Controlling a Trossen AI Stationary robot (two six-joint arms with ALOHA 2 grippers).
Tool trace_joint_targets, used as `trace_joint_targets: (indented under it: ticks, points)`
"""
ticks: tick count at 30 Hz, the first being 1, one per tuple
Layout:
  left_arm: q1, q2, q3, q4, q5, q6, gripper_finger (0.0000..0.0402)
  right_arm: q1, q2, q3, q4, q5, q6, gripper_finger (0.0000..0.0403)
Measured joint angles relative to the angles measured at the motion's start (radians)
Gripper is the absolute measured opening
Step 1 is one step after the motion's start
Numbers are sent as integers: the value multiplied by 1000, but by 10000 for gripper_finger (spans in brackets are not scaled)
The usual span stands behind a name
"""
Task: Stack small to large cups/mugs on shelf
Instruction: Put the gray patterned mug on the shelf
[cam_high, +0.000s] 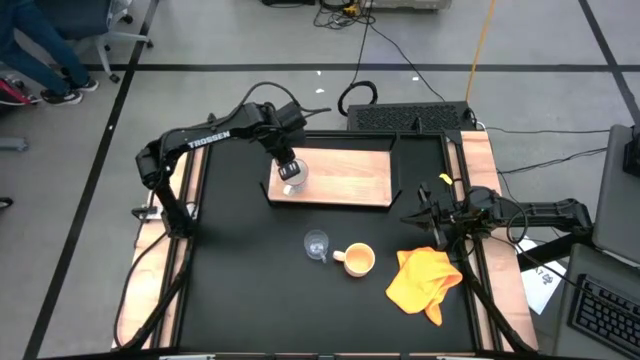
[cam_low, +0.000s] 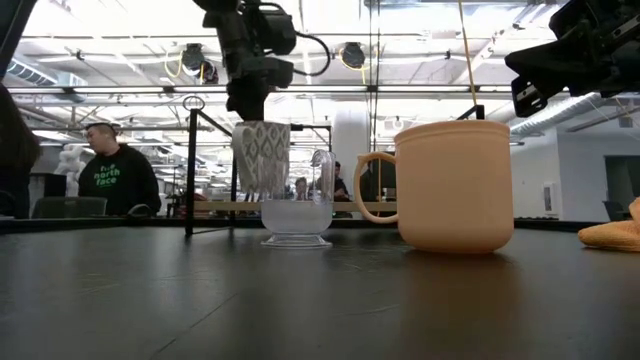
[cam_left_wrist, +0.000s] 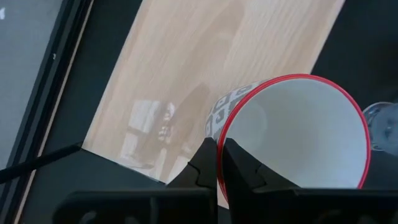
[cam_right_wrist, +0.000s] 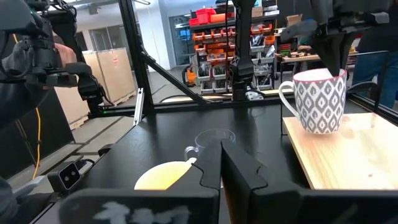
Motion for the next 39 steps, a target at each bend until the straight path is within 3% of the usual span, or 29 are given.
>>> trace_joint_targets:
  ticks: [39]
  points:
    - [0,4,-19,-1,-1,-33,6,0,0,0,0,0,24,0]
